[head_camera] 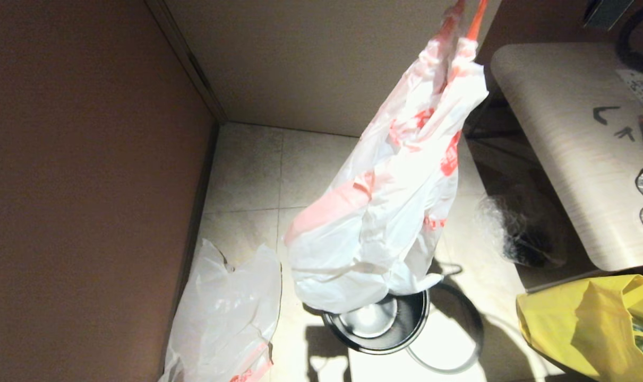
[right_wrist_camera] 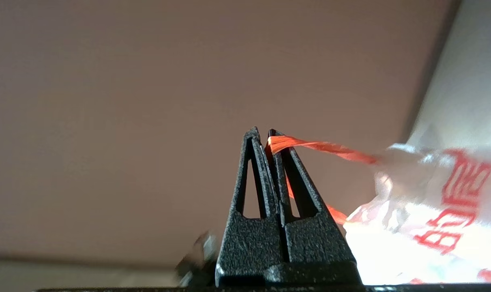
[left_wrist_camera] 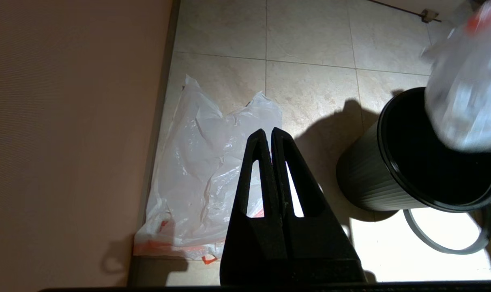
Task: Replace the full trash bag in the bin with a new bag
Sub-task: Place the trash bag on the floor
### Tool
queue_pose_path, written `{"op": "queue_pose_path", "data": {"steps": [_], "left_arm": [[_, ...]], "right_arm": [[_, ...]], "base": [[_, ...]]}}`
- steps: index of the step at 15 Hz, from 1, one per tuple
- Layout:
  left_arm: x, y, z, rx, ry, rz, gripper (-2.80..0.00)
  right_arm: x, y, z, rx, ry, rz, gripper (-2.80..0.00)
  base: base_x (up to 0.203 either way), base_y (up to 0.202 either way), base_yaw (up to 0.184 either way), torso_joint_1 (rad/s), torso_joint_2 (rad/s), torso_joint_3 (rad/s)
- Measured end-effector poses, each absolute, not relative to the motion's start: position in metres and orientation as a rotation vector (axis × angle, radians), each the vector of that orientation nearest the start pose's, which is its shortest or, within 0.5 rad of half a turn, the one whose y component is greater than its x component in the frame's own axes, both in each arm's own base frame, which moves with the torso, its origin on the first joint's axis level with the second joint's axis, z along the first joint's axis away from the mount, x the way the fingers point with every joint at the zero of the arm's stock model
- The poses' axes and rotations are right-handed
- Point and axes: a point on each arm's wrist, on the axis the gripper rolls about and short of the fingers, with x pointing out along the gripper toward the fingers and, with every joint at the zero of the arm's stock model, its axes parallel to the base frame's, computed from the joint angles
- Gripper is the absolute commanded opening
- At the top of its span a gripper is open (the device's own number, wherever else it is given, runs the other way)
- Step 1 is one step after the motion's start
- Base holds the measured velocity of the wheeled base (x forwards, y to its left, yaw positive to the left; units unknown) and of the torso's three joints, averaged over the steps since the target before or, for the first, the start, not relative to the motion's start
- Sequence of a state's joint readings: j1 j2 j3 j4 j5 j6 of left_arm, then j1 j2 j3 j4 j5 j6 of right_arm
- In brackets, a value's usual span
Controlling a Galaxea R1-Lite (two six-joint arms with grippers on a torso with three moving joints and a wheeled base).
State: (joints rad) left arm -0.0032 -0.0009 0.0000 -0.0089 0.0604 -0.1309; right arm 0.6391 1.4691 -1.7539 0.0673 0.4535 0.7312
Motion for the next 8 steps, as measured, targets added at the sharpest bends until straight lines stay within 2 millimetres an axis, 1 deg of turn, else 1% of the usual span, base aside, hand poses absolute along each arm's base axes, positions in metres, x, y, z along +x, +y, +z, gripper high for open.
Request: {"op": "queue_pose_path", "data": {"steps": [2, 4, 6, 7, 8], "left_arm": [[-0.023, 0.001, 0.076, -0.131, -0.014, 0.057, -2.8], [-0.023, 0.001, 0.076, -0.131, -0.014, 0.057, -2.8], [-0.023, 0.001, 0.076, -0.131, -0.014, 0.057, -2.8], [-0.023, 0.001, 0.076, -0.131, -0.014, 0.057, -2.8], [-0.023, 0.001, 0.076, -0.131, -0.014, 0.057, -2.8]], "right_arm": [[0.157, 0.126, 0.462, 0.631, 0.056, 1.056, -2.8], [0.155, 0.122, 0.47, 0.558, -0.05, 0.932, -2.8], [0.162, 0.121, 0.47, 0.478, -0.126, 0.777, -2.8], [0.17, 0.121, 0.468, 0.439, -0.153, 0.672, -2.8], [0.183, 0.119, 0.464, 0.401, -0.166, 0.559, -2.8]], "base": [[0.0, 0.0, 0.0, 0.0, 0.0, 0.0], [0.0, 0.0, 0.0, 0.0, 0.0, 0.0], [0.0, 0.0, 0.0, 0.0, 0.0, 0.0], [0.0, 0.0, 0.0, 0.0, 0.0, 0.0], [0.0, 0.0, 0.0, 0.0, 0.0, 0.0]]}}
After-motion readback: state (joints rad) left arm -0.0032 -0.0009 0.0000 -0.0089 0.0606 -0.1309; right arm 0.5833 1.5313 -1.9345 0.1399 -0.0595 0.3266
